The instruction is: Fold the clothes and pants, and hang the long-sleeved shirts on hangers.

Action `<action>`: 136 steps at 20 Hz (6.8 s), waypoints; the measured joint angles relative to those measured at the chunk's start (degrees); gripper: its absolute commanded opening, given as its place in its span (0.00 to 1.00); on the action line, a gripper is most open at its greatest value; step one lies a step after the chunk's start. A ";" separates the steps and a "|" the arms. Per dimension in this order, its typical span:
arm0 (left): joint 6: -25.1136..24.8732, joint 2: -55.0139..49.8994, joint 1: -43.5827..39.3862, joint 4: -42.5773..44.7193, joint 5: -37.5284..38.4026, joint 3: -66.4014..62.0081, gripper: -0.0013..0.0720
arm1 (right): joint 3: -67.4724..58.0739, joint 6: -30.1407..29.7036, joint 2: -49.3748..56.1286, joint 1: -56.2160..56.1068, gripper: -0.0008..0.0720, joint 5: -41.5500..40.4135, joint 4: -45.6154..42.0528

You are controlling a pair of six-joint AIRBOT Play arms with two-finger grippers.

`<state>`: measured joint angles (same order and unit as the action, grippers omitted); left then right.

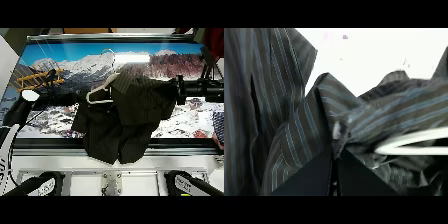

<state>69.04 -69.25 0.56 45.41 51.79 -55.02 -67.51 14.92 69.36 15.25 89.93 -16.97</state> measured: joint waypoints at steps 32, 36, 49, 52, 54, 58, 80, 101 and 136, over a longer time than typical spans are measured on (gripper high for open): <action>1.57 33.55 -9.38 -3.69 9.29 -2.69 0.64 | -0.02 15.32 -16.46 -7.52 0.02 -30.21 11.47; 1.01 28.09 -18.25 0.28 3.96 -5.40 0.60 | -0.02 14.64 -17.55 -7.65 0.02 -31.80 11.87; 2.99 13.00 -20.39 8.81 4.63 -18.21 0.03 | -0.15 13.46 -25.29 10.62 0.02 -54.80 3.19; 2.99 10.86 -20.39 8.90 4.98 -18.45 0.03 | -0.22 20.61 -26.84 19.71 0.02 -60.81 -6.29; 2.99 9.57 -20.39 9.01 5.01 -18.51 0.03 | -0.55 26.60 -27.32 25.79 0.02 -63.28 -13.90; 2.84 7.43 -20.39 9.05 5.03 -18.51 0.03 | -2.58 36.44 -27.58 35.82 0.02 -67.01 -27.74; 2.32 6.10 -20.44 8.85 12.39 -18.51 0.03 | -16.31 46.12 -13.42 54.23 0.02 -81.68 -38.77; 2.34 6.10 -25.53 9.07 11.23 -18.51 0.03 | -16.28 46.88 -18.75 49.99 0.63 -77.18 -28.24; 4.52 5.09 -19.04 8.57 4.59 -18.47 0.03 | 1.88 38.84 -2.47 -36.28 0.04 -22.43 -23.91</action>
<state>73.56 -64.16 -18.48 53.98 56.38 -73.49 -65.63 53.76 66.89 -21.04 67.51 -40.88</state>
